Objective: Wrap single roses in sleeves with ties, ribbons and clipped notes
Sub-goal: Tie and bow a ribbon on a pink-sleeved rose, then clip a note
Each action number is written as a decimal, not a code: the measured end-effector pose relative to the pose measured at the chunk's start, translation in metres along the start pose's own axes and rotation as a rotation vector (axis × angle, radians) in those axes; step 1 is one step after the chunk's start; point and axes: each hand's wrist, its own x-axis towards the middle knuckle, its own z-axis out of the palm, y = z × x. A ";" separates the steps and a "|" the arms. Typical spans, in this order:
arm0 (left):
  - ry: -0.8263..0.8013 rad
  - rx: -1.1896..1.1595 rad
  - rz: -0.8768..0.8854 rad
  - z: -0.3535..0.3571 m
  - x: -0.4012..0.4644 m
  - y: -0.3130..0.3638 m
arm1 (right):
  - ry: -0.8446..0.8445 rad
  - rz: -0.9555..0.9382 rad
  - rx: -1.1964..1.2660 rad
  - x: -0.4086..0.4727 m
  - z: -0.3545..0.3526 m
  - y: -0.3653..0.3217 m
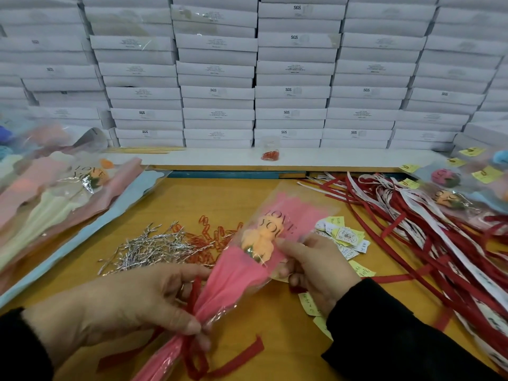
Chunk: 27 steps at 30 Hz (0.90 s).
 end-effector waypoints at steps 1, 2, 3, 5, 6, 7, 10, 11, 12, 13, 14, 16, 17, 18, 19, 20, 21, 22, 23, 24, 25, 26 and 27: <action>-0.009 0.008 -0.016 -0.001 -0.001 0.001 | -0.028 -0.012 -0.024 -0.002 0.002 0.000; -0.003 0.006 -0.030 -0.001 -0.001 0.003 | -0.067 -0.026 -0.043 -0.003 0.004 0.001; 0.027 0.000 -0.045 -0.001 0.000 0.005 | -0.114 -0.037 -0.060 -0.005 0.007 0.002; 0.144 0.001 -0.069 0.000 0.003 0.009 | -0.217 -0.045 -0.085 -0.010 0.014 0.005; 0.189 -0.020 -0.072 0.001 0.004 0.010 | -0.265 -0.040 -0.098 -0.012 0.017 0.007; 0.211 -0.057 -0.069 0.001 0.006 0.011 | -0.306 -0.032 -0.115 -0.015 0.020 0.009; 0.215 -0.104 -0.074 0.000 0.008 0.013 | -0.332 -0.045 -0.189 -0.017 0.024 0.010; 0.206 -0.106 -0.084 -0.001 0.007 0.012 | -0.288 -0.047 -0.201 -0.014 0.024 0.011; 0.189 -0.098 -0.101 -0.003 0.005 0.009 | -0.221 -0.040 -0.185 -0.010 0.022 0.012; 0.161 -0.081 -0.122 -0.004 0.004 0.006 | -0.149 -0.022 -0.154 -0.006 0.018 0.014; 0.127 -0.069 -0.138 -0.005 0.003 0.004 | -0.092 -0.012 -0.123 -0.002 0.015 0.015; 0.086 -0.068 -0.140 -0.004 0.002 0.002 | -0.054 -0.018 -0.082 0.000 0.013 0.017; 0.092 -0.048 -0.135 -0.003 0.002 0.002 | -0.058 -0.028 -0.069 -0.001 0.013 0.017; 0.114 0.003 -0.142 -0.002 0.003 0.003 | -0.061 -0.039 -0.056 -0.001 0.014 0.018; 0.149 0.075 -0.166 0.000 0.003 0.005 | -0.067 -0.053 -0.049 -0.003 0.015 0.018; 0.196 0.148 -0.195 0.001 0.004 0.009 | -0.082 -0.075 -0.047 -0.004 0.016 0.018; 0.250 0.207 -0.222 0.004 0.006 0.014 | -0.102 -0.093 -0.050 -0.006 0.017 0.017; 0.305 0.249 -0.233 0.006 0.008 0.019 | -0.125 -0.111 -0.059 -0.008 0.018 0.016; 0.352 0.273 -0.230 0.008 0.011 0.024 | -0.149 -0.124 -0.069 -0.009 0.019 0.015; 0.387 0.281 -0.215 0.010 0.016 0.028 | -0.170 -0.132 -0.081 -0.010 0.021 0.016; 0.418 0.279 -0.196 0.010 0.021 0.031 | -0.193 -0.133 -0.091 -0.011 0.022 0.015; 0.450 0.273 -0.173 0.010 0.026 0.033 | -0.215 -0.132 -0.100 -0.013 0.024 0.015; 0.485 0.257 -0.148 0.010 0.032 0.035 | -0.234 -0.128 -0.107 -0.015 0.026 0.015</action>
